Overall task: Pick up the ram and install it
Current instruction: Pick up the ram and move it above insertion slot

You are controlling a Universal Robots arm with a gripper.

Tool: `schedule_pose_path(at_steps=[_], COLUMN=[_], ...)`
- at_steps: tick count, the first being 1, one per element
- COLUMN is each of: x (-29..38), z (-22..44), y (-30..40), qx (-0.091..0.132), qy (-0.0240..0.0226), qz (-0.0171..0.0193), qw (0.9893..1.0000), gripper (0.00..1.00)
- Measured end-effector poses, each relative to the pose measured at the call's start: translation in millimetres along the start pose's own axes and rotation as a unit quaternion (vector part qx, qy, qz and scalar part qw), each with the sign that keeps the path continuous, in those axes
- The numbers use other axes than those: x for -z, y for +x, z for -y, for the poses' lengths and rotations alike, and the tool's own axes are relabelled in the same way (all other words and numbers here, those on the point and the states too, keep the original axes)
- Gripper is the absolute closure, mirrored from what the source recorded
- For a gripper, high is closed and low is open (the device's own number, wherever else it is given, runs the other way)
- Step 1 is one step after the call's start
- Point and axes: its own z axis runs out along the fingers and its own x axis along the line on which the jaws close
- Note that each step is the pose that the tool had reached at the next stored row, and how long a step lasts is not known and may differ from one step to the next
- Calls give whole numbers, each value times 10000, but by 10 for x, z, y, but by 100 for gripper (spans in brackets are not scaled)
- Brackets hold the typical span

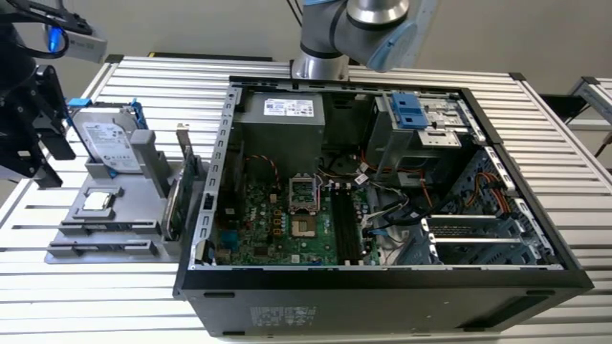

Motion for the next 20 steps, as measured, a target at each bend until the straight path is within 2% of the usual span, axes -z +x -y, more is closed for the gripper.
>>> schedule_pose_path(at_steps=[20], x=[-186], z=[3], y=[-2], qx=[-1], qy=[-7], qz=[-97], qw=[10000], gripper=[0])
